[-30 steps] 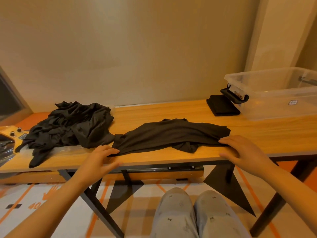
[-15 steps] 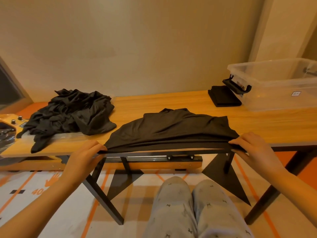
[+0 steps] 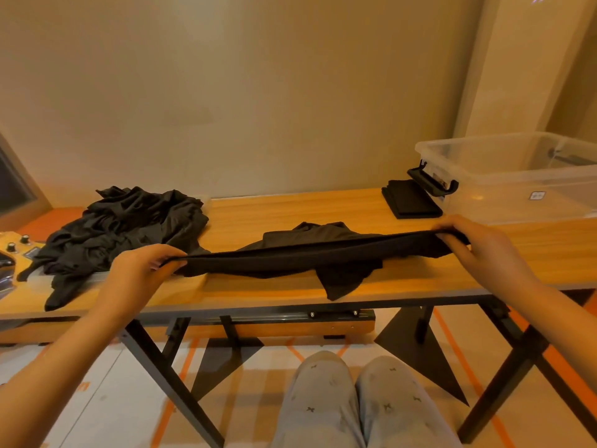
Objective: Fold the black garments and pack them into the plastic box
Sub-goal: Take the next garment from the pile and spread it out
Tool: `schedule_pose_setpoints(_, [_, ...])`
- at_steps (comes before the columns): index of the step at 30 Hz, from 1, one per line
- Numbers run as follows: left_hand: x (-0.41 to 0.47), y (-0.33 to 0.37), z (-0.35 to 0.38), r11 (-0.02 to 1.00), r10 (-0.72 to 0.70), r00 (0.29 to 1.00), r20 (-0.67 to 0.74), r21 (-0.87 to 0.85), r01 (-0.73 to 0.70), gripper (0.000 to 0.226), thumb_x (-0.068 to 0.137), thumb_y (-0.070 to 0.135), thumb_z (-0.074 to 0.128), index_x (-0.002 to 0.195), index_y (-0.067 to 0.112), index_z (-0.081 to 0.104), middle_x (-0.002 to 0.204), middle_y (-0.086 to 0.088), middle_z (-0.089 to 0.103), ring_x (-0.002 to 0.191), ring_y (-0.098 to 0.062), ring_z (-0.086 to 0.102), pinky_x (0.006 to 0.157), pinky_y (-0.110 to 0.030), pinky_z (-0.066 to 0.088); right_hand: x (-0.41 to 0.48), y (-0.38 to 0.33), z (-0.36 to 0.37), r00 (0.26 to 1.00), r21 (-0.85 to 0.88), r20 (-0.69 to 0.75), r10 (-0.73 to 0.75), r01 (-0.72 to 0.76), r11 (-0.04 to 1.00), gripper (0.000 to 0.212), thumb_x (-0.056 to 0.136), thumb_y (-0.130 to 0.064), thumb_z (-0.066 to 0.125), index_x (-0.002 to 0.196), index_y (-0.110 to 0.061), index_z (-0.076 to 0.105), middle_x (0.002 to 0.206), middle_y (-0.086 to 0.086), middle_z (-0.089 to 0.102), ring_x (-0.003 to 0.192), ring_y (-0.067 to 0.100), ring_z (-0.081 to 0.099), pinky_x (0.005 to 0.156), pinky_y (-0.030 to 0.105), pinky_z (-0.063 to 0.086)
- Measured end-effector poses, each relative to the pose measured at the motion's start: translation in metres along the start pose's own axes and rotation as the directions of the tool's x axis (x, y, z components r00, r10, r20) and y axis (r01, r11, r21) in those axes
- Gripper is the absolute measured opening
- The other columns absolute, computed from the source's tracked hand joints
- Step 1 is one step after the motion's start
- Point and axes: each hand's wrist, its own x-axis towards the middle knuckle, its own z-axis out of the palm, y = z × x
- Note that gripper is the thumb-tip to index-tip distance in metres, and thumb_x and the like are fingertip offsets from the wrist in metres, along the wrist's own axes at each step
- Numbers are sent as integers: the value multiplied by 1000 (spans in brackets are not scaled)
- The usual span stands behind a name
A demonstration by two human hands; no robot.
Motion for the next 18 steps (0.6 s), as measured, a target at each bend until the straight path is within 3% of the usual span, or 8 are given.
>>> schedule_pose_setpoints(4, [20,-2,-14,998,-38,999,34,-44,39,34,81,4,71,90,35,61,83,-2,70,70,-11,62,72,-26,51,16,1,-16,1000,9,5,19,-19,1000,22,91,-11,59,112,-16,65,99,4,65,89,14,55,68,16,41])
schedule_pose_setpoints(8, [37,-1,-32,997,-27,999,22,-66,29,45,81,3,71,87,45,55,79,4,66,71,-7,61,75,-29,52,27,3,-33,1000,-49,13,-25,26,998,24,88,-13,62,112,-16,67,104,8,68,96,26,62,79,38,51])
schedule_pose_setpoints(10, [48,-1,-40,997,-17,1000,20,-78,18,44,81,2,71,86,44,57,77,4,67,73,-5,62,74,-27,51,36,2,-41,999,-58,9,-35,36,998,25,89,-13,61,112,-14,68,106,7,69,98,27,62,82,39,49])
schedule_pose_setpoints(15, [81,-2,-39,993,-69,995,71,-90,75,21,83,5,69,91,24,70,78,2,68,74,-4,63,77,-31,54,75,-10,-48,997,1,-36,-61,61,998,20,92,-14,58,108,-11,70,94,1,66,86,18,57,73,32,41])
schedule_pose_setpoints(17, [95,-2,-34,989,-100,990,97,-97,110,13,84,4,68,93,13,73,78,0,69,71,-6,65,76,-31,56,95,-10,-44,999,12,2,-45,45,999,17,94,-17,56,102,-10,70,89,2,67,82,22,60,71,39,46])
schedule_pose_setpoints(18, [102,-2,-32,984,-117,986,118,-118,131,12,84,4,68,92,12,73,78,1,69,68,-2,65,72,-23,56,105,-7,-41,999,31,44,-18,17,999,17,94,-19,55,99,-11,69,85,5,68,79,24,62,72,44,49])
